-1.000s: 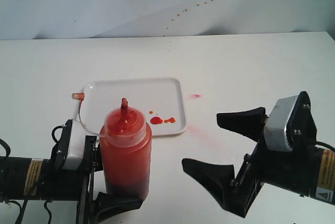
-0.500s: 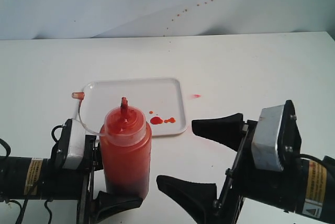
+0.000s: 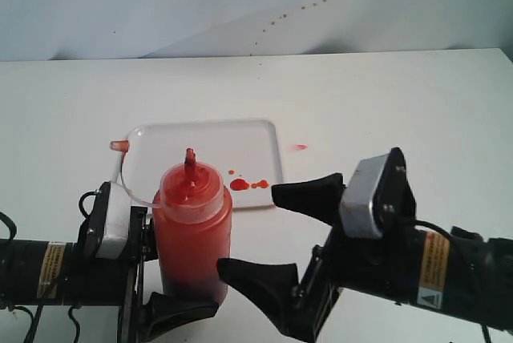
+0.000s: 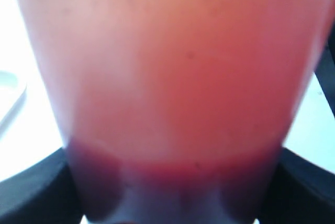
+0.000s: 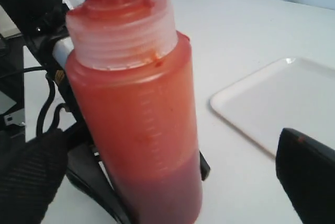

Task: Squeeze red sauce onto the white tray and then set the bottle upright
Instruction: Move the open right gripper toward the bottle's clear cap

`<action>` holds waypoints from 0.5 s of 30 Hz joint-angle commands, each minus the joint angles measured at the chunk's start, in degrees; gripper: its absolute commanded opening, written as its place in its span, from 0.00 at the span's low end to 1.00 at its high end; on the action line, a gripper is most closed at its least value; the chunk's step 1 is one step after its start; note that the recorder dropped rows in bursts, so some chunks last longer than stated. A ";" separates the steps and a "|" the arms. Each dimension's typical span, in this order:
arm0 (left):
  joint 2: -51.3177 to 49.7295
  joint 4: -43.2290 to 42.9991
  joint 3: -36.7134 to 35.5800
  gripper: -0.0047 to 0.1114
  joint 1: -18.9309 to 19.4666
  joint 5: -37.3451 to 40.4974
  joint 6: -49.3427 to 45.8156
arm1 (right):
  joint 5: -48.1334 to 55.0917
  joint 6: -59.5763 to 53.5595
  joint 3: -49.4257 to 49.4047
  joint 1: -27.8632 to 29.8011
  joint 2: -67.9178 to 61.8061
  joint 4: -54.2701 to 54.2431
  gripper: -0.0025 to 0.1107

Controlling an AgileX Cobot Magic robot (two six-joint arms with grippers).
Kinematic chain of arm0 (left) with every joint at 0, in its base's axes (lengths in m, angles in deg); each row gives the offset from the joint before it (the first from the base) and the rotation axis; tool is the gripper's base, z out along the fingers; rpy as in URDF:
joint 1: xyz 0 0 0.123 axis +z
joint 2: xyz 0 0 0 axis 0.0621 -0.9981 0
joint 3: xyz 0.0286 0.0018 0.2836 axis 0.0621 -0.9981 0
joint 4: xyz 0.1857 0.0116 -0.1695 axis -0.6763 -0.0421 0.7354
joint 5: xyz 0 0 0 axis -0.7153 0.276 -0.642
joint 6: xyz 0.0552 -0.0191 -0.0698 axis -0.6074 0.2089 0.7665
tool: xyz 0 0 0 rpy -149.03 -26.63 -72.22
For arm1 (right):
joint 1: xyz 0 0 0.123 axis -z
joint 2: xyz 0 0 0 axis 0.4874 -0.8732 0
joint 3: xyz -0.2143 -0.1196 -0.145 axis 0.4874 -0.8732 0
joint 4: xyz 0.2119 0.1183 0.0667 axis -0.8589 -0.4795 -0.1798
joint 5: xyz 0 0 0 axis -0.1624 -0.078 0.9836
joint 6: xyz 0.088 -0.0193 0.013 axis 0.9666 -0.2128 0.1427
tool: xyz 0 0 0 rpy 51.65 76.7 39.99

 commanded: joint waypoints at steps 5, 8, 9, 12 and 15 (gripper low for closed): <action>0.90 1.34 -0.03 0.04 0.16 -3.56 -0.20 | -4.75 4.70 9.16 -0.27 -11.13 12.77 0.95; 0.90 1.34 -0.03 0.04 0.16 -3.56 -0.20 | -6.55 3.97 11.08 -1.43 -13.14 12.65 0.95; 0.90 1.34 -0.03 0.04 0.16 -3.56 -0.20 | -6.50 3.60 11.97 -2.26 -13.78 12.65 0.95; 0.90 1.34 -0.03 0.04 0.16 -3.56 -0.20 | -5.61 2.71 15.12 -5.04 -14.94 12.21 0.95; 0.90 1.34 -0.03 0.04 0.16 -3.56 -0.20 | 1.51 2.71 18.25 -8.23 -15.07 11.40 0.95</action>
